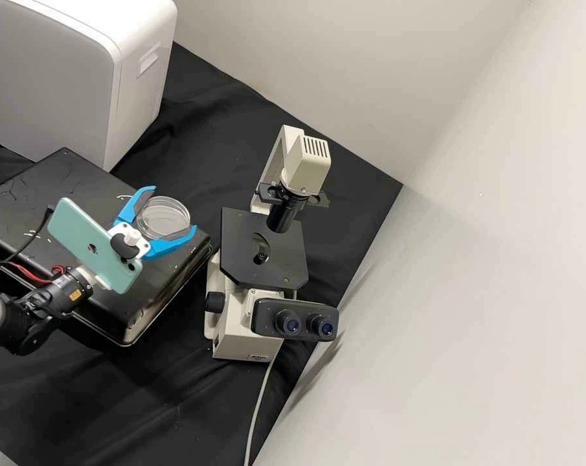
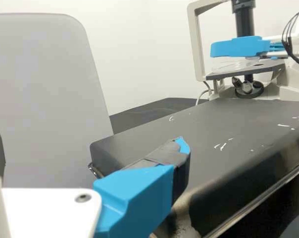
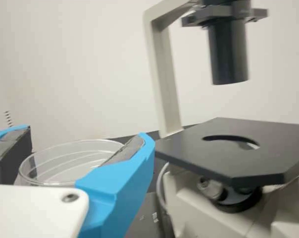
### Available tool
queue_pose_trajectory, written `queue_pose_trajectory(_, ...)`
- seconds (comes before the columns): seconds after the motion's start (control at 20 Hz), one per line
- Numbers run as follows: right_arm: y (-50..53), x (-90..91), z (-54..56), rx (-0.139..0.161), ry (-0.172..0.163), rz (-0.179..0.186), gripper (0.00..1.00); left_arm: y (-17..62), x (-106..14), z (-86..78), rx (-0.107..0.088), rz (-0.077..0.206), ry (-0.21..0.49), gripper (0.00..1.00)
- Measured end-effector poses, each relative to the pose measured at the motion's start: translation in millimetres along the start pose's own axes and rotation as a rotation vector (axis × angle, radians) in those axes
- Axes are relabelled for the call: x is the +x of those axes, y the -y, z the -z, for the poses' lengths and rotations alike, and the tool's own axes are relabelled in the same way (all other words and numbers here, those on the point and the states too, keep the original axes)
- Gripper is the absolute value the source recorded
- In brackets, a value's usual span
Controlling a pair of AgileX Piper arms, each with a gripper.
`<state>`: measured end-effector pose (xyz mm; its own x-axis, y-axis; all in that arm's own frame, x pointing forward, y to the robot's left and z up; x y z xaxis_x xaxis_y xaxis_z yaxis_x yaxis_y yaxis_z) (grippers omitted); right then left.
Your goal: Place the petri dish on the bench
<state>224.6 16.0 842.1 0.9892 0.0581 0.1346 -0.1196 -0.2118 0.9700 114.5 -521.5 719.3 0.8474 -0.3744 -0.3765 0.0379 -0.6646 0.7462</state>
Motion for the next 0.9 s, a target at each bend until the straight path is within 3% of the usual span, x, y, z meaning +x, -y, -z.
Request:
queue_pose_trajectory(0.3,13.6,-6.8,5.0,-0.028,-0.019,0.053,0.00,0.0,0.0,0.2,-0.001,0.000,-0.002,1.00)
queue_pose_trajectory(0.6,21.2,-12.8,10.6,-0.023,-0.039,0.077,0.00,0.0,0.0,0.2,-0.001,0.000,-0.002,1.00)
queue_pose_trajectory(0.75,26.1,-13.5,10.2,-0.036,-0.033,0.089,0.00,0.0,0.0,0.2,-0.001,0.000,-0.002,1.00)
queue_pose_trajectory(0.9,32.7,-11.6,3.3,-0.048,-0.002,0.116,0.00,0.0,0.0,0.2,-0.001,0.000,-0.002,1.00)
